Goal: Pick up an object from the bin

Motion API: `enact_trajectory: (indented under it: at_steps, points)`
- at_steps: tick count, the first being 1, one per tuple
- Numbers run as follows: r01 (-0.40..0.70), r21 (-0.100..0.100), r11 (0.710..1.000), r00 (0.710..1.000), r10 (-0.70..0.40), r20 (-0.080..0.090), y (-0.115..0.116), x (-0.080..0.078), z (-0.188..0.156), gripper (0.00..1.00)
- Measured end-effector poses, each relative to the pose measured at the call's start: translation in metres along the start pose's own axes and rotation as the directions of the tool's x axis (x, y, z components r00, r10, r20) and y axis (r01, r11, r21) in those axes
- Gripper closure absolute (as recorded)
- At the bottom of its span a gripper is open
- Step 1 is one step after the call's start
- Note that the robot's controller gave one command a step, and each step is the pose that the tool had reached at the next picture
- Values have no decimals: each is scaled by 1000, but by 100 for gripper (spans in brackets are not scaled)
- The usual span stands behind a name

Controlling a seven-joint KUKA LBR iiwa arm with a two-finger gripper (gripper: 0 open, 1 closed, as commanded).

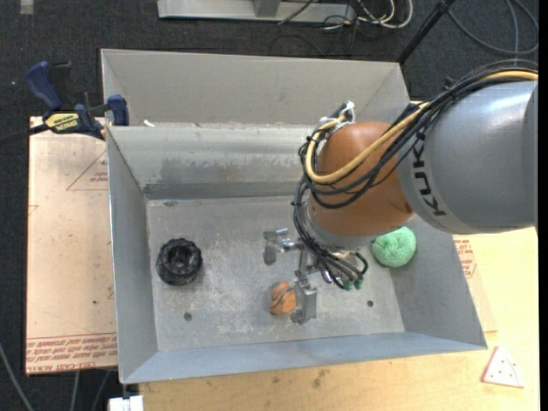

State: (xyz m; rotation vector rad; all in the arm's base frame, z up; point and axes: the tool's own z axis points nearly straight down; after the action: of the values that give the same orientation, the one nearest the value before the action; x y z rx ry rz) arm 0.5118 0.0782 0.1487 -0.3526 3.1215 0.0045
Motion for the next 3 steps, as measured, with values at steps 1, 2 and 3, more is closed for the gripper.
enact_trajectory:
  at_steps: [1,2,3]
  points:
    - [14,2,1000,1000,-14,0,-32,15,20,0]
    - [90,3,996,996,-90,0,-35,17,42,0]
    - [140,1,990,990,-140,-2,-31,15,48,0]
